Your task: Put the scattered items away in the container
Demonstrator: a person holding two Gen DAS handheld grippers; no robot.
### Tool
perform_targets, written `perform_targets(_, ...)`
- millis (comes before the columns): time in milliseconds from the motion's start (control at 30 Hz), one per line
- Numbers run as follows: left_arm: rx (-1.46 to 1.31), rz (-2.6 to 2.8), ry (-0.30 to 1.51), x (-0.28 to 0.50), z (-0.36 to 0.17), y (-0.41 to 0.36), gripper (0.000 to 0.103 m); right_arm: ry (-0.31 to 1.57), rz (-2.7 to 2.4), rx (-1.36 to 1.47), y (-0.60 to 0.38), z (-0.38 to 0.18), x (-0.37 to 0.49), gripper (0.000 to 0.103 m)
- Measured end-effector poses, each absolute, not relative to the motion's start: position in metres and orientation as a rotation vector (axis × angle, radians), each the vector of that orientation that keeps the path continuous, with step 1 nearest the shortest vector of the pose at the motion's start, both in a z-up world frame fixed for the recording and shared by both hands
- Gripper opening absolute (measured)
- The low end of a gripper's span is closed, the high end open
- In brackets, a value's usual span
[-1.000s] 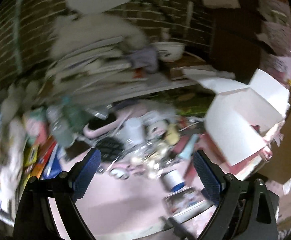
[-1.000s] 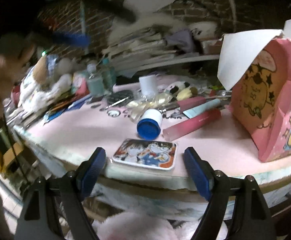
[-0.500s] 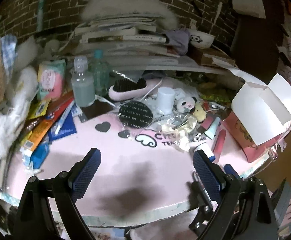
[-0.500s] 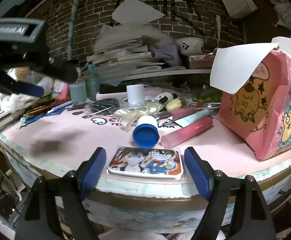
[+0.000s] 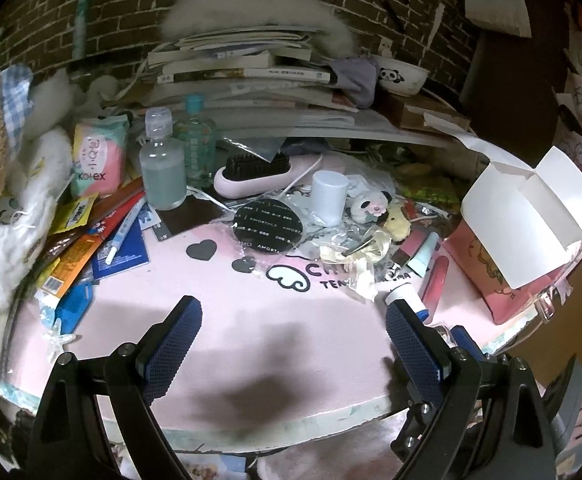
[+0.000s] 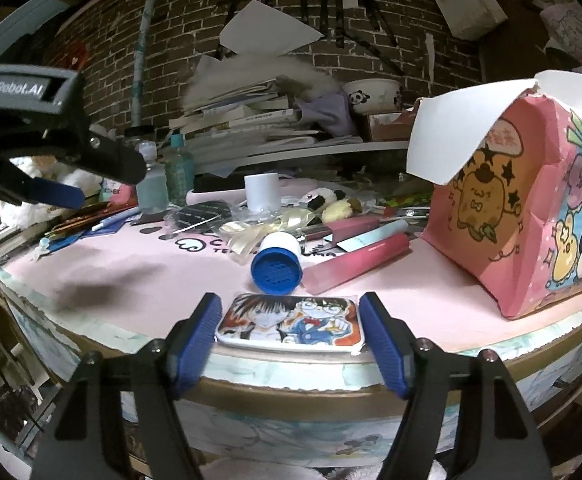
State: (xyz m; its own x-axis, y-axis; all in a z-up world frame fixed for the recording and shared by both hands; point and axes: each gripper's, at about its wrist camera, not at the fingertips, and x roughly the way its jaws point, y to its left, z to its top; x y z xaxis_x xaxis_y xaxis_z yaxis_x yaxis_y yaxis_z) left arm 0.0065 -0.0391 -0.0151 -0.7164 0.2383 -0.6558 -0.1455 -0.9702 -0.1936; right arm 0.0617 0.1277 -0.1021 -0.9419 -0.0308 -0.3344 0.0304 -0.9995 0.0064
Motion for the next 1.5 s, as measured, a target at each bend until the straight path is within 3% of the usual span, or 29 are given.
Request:
perform_targets(600, -1.078, 2.74, -0.198, 0.009, -0.016, -0.047, 0.092, 0.081, -3.023, 0.377, 0.121, -0.067, 0.066, 0.069)
perform_targets(900, -1.076, 2.738, -0.204, 0.008, -0.015, -0.047, 0.092, 0.219, -2.968, 0.243, 0.122, -0.019, 0.063, 0.069)
perform_targets(1067, -1.076, 2.73, -0.194, 0.007, -0.014, -0.043, 0.092, 0.194, -2.956, 0.216, 0.145, 0.019, 0.057, 0.069)
perform_targets(1300, -1.083, 2.719, -0.178, 0.004, -0.015, -0.037, 0.092, 0.121, -2.985, 0.337, 0.204, 0.067, 0.039, 0.069)
perform_targets(1500, -1.094, 2.704, -0.172, 0.0, -0.018, -0.031, 0.092, 0.087, -3.007, 0.642, 0.263, 0.087, 0.015, 0.069)
